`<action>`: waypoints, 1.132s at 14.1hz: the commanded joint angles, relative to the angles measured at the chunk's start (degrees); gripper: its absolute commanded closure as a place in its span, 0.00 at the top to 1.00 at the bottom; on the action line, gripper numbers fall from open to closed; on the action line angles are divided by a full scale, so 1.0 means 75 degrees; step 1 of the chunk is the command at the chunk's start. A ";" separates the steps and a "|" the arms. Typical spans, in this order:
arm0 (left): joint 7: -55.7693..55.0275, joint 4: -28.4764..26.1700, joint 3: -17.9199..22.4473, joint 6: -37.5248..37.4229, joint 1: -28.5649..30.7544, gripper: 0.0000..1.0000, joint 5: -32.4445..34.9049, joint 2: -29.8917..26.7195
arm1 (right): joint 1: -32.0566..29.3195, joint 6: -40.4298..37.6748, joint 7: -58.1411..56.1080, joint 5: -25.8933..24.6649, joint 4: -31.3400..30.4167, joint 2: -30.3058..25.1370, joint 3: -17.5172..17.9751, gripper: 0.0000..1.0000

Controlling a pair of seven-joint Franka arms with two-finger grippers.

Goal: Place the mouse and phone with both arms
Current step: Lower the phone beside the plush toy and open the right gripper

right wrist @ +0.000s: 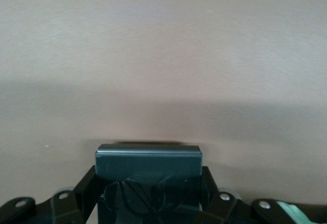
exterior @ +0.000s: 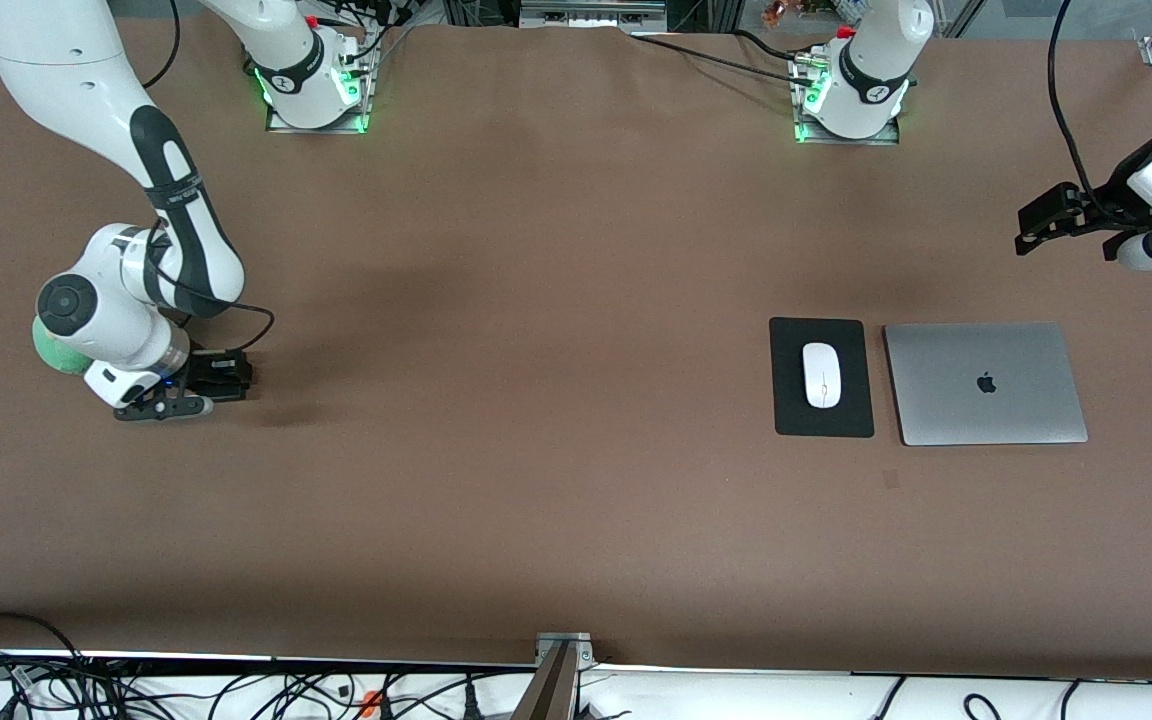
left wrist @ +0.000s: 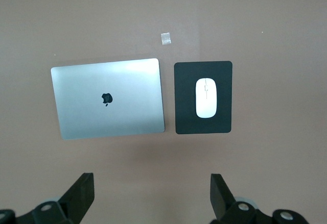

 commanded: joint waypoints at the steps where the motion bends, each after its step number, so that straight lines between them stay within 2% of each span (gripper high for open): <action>1: 0.0147 0.0144 -0.0039 -0.0154 0.0018 1.00 0.0080 0.0005 | 0.0005 0.0540 -0.0564 0.0945 -0.0528 -0.0279 -0.0066 0.24; 3: 0.0159 0.0144 -0.0062 -0.0154 0.0006 1.00 0.0092 0.0005 | -0.0018 0.0528 -0.0659 0.1404 -0.0528 -0.0244 -0.0066 0.28; 4: 0.0147 0.0144 -0.0062 -0.0154 0.0006 1.00 0.0080 0.0005 | -0.0018 0.0505 -0.0659 0.1475 -0.0540 -0.0244 -0.0066 0.34; 5: 0.0159 0.0144 -0.0050 -0.0154 0.0006 1.00 0.0092 0.0005 | -0.0018 0.0482 -0.0659 0.1488 -0.0540 -0.0209 -0.0054 0.73; 6: 0.0159 0.0144 -0.0050 -0.0154 0.0018 1.00 0.0092 0.0005 | -0.0018 0.0458 -0.0648 0.1488 -0.0540 -0.0197 -0.0066 1.00; 10: 0.0136 0.0144 -0.0062 -0.0178 0.0006 1.00 0.0080 -0.0042 | 0.0075 -0.0289 -0.0624 0.1488 -0.0225 -0.0302 -0.0031 1.00; 14: 0.0135 0.0144 -0.0004 -0.0178 0.0018 1.00 0.0068 -0.0030 | 0.0122 -0.3166 -0.0554 0.1476 0.1518 -0.0489 -0.0042 1.00; 16: 0.0135 0.0144 -0.0027 -0.0178 0.0018 1.00 0.0068 -0.0030 | 0.0122 -0.4691 -0.0310 0.1371 0.2269 -0.0909 -0.0066 1.00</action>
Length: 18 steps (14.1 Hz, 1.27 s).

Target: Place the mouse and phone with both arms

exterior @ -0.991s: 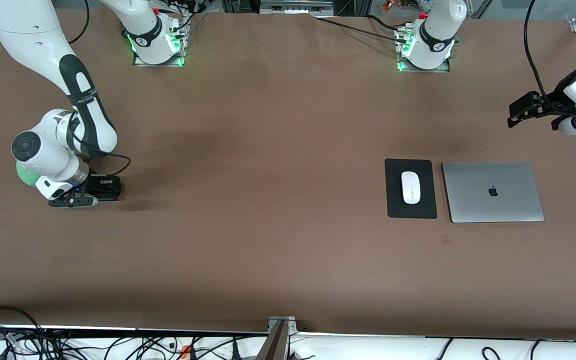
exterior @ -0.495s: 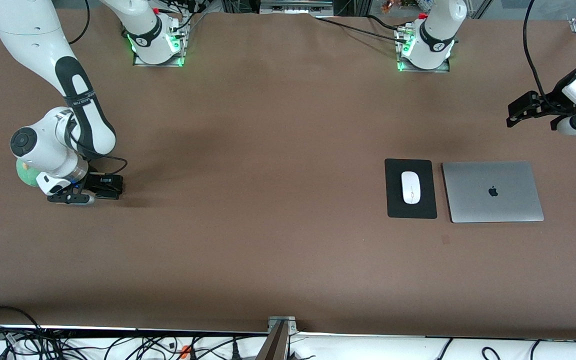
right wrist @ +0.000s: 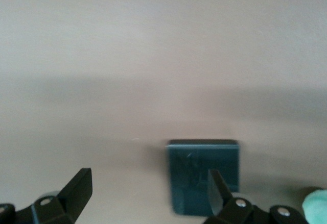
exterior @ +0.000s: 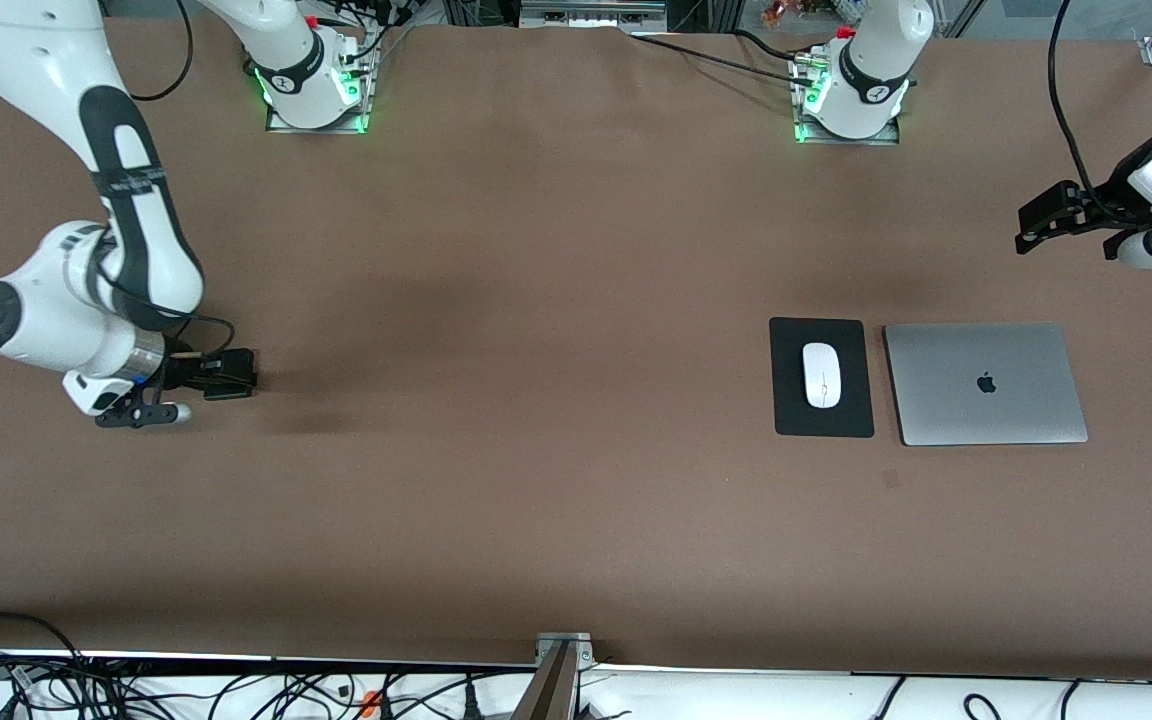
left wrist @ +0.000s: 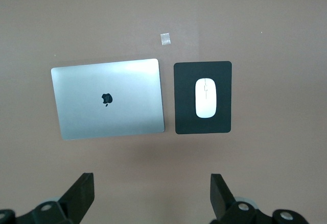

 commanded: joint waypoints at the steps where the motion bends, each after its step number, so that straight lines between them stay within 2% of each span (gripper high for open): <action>1: 0.0128 0.0126 -0.0027 -0.0160 0.0016 1.00 0.0068 -0.0018 | -0.0028 -0.1859 0.0419 -0.0013 0.0877 -0.0695 -0.0045 1.00; 8: 0.0128 0.0126 -0.0004 -0.0172 0.0028 1.00 0.0068 -0.0006 | -0.0098 -0.5060 0.1334 -0.1875 0.2156 -0.2546 0.0013 1.00; 11: 0.0140 0.0126 -0.0027 -0.0172 0.0016 1.00 0.0068 -0.0018 | -0.0098 -0.5287 0.1488 -0.2496 0.2204 -0.3122 0.0188 1.00; 15: 0.0221 0.0149 -0.0028 -0.0160 0.0016 1.00 0.0080 -0.0029 | -0.0168 -0.5439 0.1629 -0.2953 0.2836 -0.3182 0.0492 1.00; 18: 0.0211 0.0149 -0.0051 -0.0172 0.0004 1.00 0.0080 -0.0029 | -0.0180 -0.5732 0.2003 -0.2896 0.2825 -0.3217 0.0517 1.00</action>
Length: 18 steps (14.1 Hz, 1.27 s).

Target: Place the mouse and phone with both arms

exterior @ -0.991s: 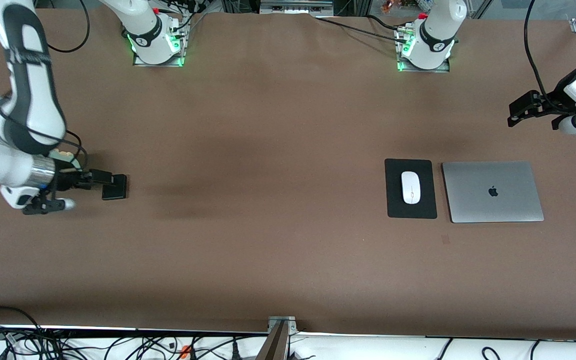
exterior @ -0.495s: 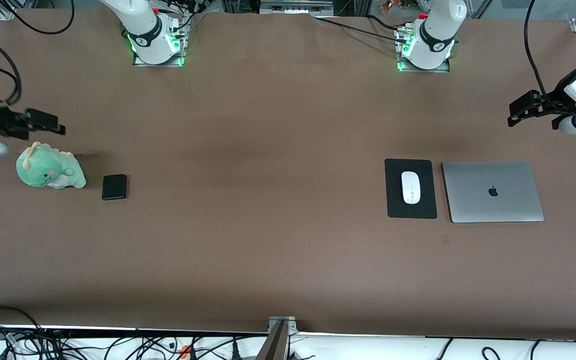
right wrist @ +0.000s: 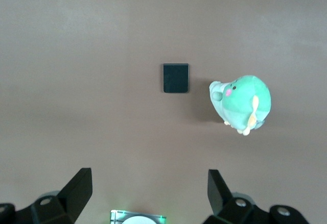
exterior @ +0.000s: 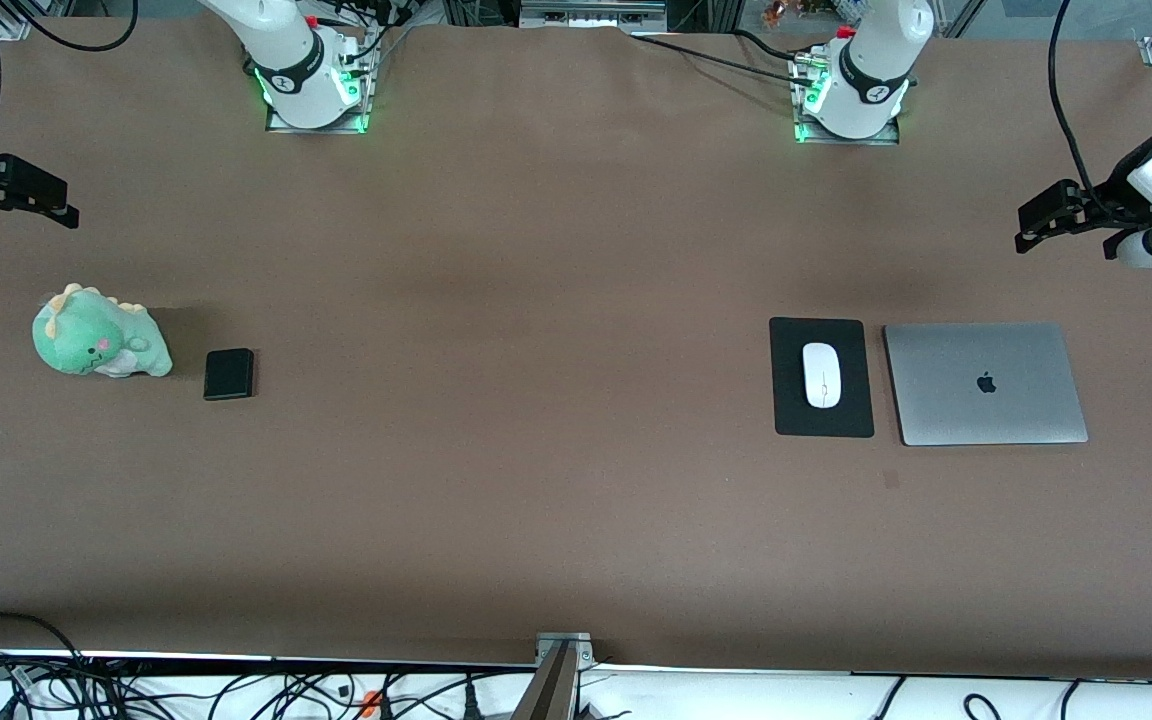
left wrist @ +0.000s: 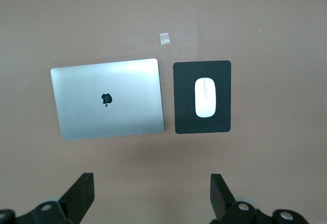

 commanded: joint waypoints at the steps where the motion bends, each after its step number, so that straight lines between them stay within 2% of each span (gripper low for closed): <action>1: 0.0170 0.0134 -0.0032 -0.0153 0.0020 1.00 0.0080 -0.0028 | -0.0083 -0.0226 0.0228 -0.0082 0.0148 0.0030 0.0152 1.00; 18: 0.0135 0.0134 -0.0043 -0.0410 -0.0039 1.00 0.0080 -0.0039 | -0.0106 -0.0332 0.0193 -0.0071 0.0183 0.0171 0.0035 1.00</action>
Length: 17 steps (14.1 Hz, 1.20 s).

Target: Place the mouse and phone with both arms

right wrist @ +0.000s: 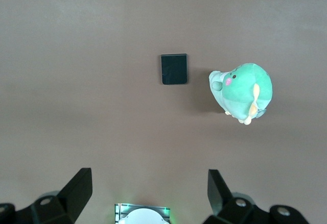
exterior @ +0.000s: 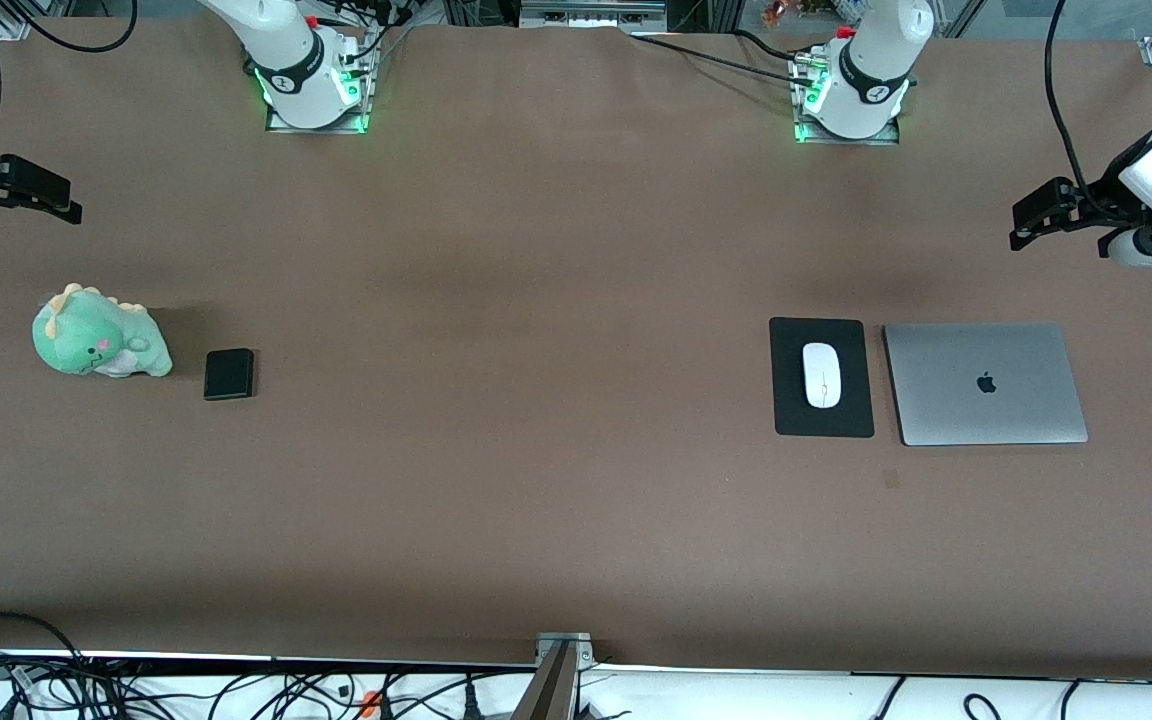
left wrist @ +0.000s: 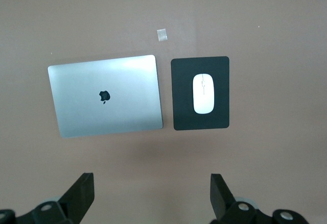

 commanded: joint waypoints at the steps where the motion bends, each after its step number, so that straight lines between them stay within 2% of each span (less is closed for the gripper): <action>1: 0.0120 0.0126 0.0000 -0.0251 -0.0022 1.00 0.0080 -0.0039 | -0.0058 -0.0182 0.0082 -0.0056 0.0167 0.0078 0.0061 1.00; 7: 0.0167 0.0138 0.0000 -0.0275 -0.0022 1.00 0.0080 -0.0039 | -0.0268 -0.0147 0.0083 -0.0032 0.0167 0.0043 0.0131 1.00; 10: 0.0167 0.0138 -0.0012 -0.0275 -0.0022 1.00 0.0080 -0.0039 | -0.0783 -0.0194 0.0106 -0.0021 0.0167 0.0020 0.0517 1.00; 17: 0.0155 0.0138 -0.0012 -0.0263 -0.0046 1.00 0.0080 -0.0039 | -0.0714 -0.0182 0.0176 0.0179 0.0179 -0.0015 0.0541 1.00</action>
